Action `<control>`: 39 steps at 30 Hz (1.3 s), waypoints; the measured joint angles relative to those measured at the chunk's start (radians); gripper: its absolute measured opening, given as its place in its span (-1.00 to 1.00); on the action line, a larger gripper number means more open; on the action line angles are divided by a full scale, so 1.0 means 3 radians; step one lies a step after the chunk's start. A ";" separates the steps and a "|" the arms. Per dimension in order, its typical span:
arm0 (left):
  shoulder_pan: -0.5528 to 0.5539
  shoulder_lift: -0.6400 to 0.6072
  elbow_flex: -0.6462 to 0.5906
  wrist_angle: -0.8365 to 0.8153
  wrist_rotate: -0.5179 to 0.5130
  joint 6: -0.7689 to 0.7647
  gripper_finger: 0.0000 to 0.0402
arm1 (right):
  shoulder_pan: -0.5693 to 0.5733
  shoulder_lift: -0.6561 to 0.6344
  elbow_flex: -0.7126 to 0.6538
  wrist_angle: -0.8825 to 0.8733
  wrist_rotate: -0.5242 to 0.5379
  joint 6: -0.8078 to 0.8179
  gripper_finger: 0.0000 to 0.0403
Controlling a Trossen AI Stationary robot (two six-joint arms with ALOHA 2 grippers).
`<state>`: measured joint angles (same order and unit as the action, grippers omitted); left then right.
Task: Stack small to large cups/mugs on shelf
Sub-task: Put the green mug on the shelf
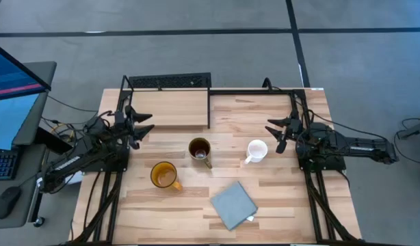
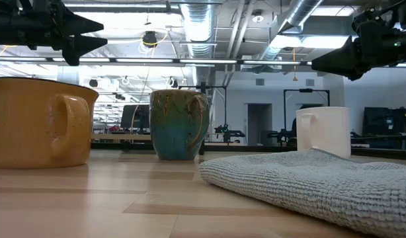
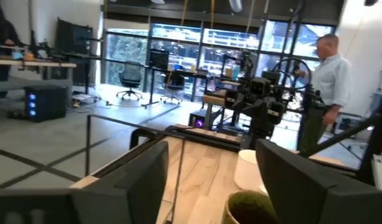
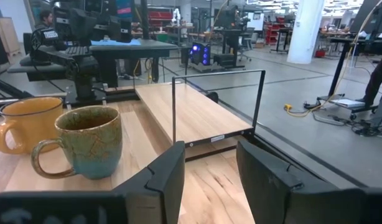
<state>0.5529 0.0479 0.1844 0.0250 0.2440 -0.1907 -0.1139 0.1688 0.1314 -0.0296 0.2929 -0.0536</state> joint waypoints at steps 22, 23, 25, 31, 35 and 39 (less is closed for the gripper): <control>0.0000 0.1301 0.0030 0.1007 0.0909 0.0015 0.29 | 0.0000 0.0000 0.0003 0.0000 0.0015 -0.0024 -0.16; 0.0000 0.1352 0.0052 0.1001 0.0959 0.0015 0.29 | 0.0000 0.0000 0.0004 0.0000 0.0015 -0.0024 -0.16; -0.0014 0.1461 0.0076 0.0998 0.1086 0.0013 0.29 | 0.0000 0.0000 0.0004 0.0000 0.0016 -0.0023 -0.16; -0.0117 0.1698 0.0130 0.1019 0.1190 0.0037 0.29 | 0.0000 0.0000 0.0004 0.0000 0.0016 -0.0023 -0.16; -0.0158 0.1825 0.0130 0.1044 0.0959 0.0069 0.29 | 0.0000 0.0000 0.0004 0.0000 0.0016 -0.0023 -0.16; -0.0182 0.1943 0.0172 0.1125 0.0890 0.0015 0.29 | 0.0000 0.0001 0.0004 0.0001 0.0017 -0.0023 -0.16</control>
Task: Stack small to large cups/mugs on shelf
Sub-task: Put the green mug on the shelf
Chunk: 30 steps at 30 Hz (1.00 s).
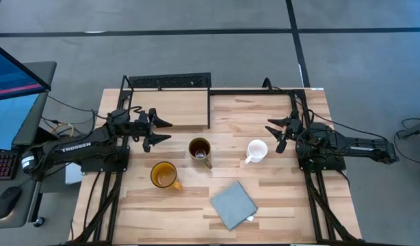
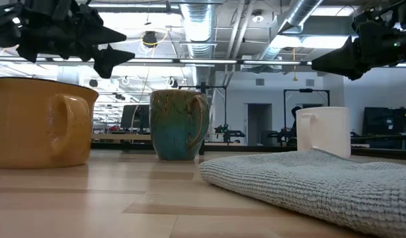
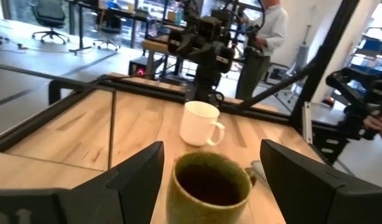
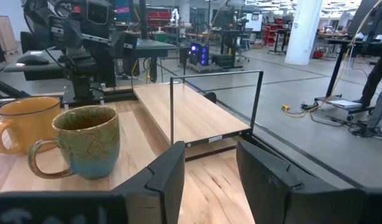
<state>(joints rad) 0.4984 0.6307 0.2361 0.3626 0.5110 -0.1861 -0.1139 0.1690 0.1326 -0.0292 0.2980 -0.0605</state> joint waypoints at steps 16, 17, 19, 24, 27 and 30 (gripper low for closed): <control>-0.0396 0.1050 0.1161 -0.1277 -0.0712 0.0148 0.29 | -0.0001 0.0001 0.0000 0.0000 0.0074 0.0000 -0.16; -0.0438 0.1141 0.1247 -0.1378 -0.0839 0.0161 0.29 | 0.0000 0.0000 0.0000 0.0000 0.0074 -0.0001 -0.16; -0.0512 0.1319 0.1424 -0.1531 -0.0983 0.0194 0.29 | -0.0001 0.0001 0.0000 0.0000 0.0074 -0.0001 -0.16; -0.0669 0.1727 0.1882 -0.1902 -0.1052 0.0122 0.29 | -0.0001 0.0000 0.0000 -0.0001 0.0074 -0.0003 -0.16; -0.0753 0.1972 0.2146 -0.2215 -0.1109 0.0117 0.29 | 0.0000 -0.0001 0.0000 -0.0001 0.0073 -0.0003 -0.16; -0.0821 0.2214 0.2396 -0.2553 -0.1400 0.0142 0.29 | -0.0001 -0.0001 0.0000 -0.0001 0.0074 -0.0003 -0.16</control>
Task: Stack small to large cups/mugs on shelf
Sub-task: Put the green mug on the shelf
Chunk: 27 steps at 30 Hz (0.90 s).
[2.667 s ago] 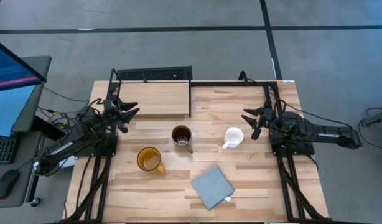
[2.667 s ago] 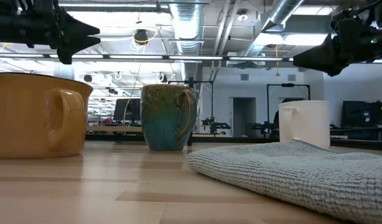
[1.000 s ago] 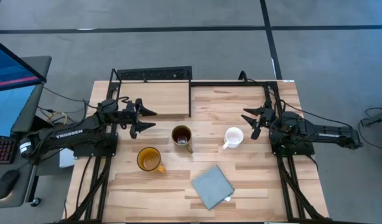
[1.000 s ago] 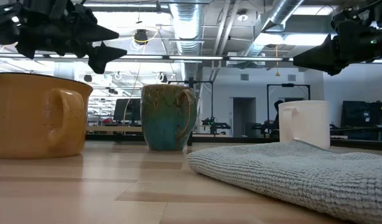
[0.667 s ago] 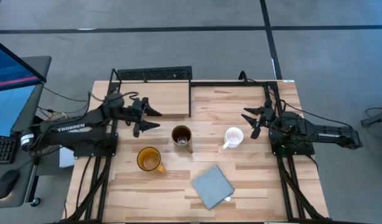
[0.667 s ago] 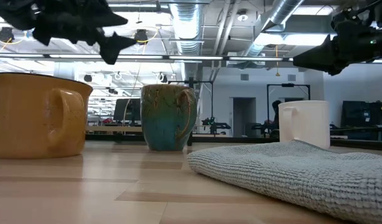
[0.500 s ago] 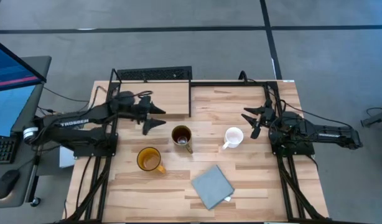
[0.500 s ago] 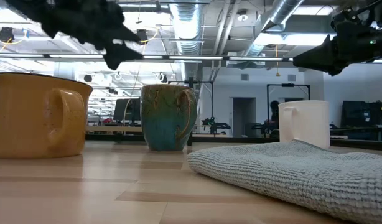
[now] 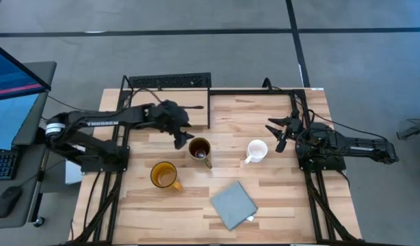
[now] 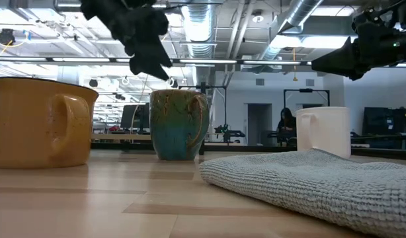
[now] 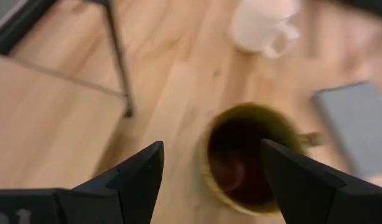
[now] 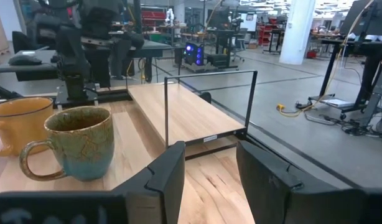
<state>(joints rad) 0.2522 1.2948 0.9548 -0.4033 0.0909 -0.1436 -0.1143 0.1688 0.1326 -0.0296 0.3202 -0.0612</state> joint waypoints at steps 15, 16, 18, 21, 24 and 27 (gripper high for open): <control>-0.0082 0.0868 0.0691 -0.0865 -0.0030 -0.0018 0.29 | 0.0001 0.0001 0.0000 -0.0004 -0.0001 0.0000 -0.16; -0.0082 0.0912 0.0702 -0.0881 -0.0029 0.0003 0.29 | 0.0001 0.0001 0.0000 -0.0004 -0.0001 0.0000 -0.16; -0.0089 0.0985 0.0705 -0.0906 -0.0018 0.0009 0.29 | 0.0001 0.0001 0.0000 -0.0004 -0.0002 0.0000 -0.16; -0.0090 0.1051 0.0708 -0.0888 0.0053 0.0019 0.29 | 0.0001 0.0000 0.0000 -0.0004 -0.0003 0.0001 -0.16; -0.0090 0.1088 0.0708 -0.0864 0.0070 0.0027 0.29 | 0.0001 0.0001 0.0000 -0.0005 -0.0003 0.0000 -0.16; -0.0090 0.1089 0.0708 -0.0864 0.0071 0.0051 0.29 | 0.0001 0.0001 0.0000 -0.0007 -0.0003 0.0000 -0.16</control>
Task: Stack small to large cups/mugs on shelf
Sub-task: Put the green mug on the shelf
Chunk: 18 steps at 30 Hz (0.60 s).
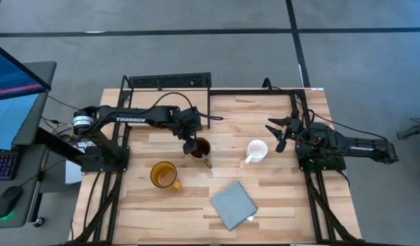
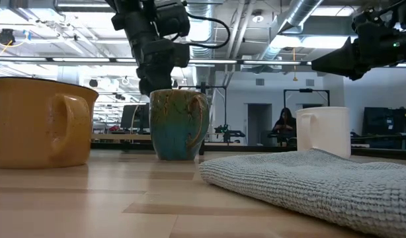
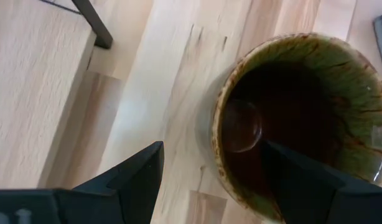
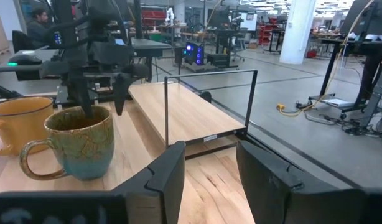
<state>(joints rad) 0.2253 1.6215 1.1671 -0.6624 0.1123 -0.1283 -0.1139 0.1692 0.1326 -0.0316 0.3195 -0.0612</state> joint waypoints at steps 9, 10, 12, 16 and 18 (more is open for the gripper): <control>-0.0001 0.0000 0.0000 0.0021 0.0135 -0.0092 0.29 | 0.0000 0.0000 0.0000 -0.0071 0.0000 0.0001 -0.16; 0.0000 0.0000 0.0000 0.0018 0.0135 -0.0127 0.29 | 0.0000 0.0000 0.0000 -0.0069 0.0000 0.0001 -0.16; 0.0000 0.0000 0.0000 0.0007 0.0134 -0.0161 0.29 | 0.0000 0.0000 0.0000 -0.0071 0.0000 0.0000 -0.16; 0.0003 0.0001 0.0000 0.0004 0.0128 -0.0162 0.29 | 0.0000 0.0000 0.0000 -0.0069 -0.0001 0.0000 -0.16; 0.0003 0.0001 0.0000 0.0003 0.0121 -0.0162 0.29 | 0.0000 -0.0001 0.0000 -0.0069 -0.0001 0.0000 -0.16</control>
<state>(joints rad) 0.2260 1.6218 1.1671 -0.6615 0.1485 -0.1768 -0.1139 0.1689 0.1326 -0.0525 0.3191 -0.0612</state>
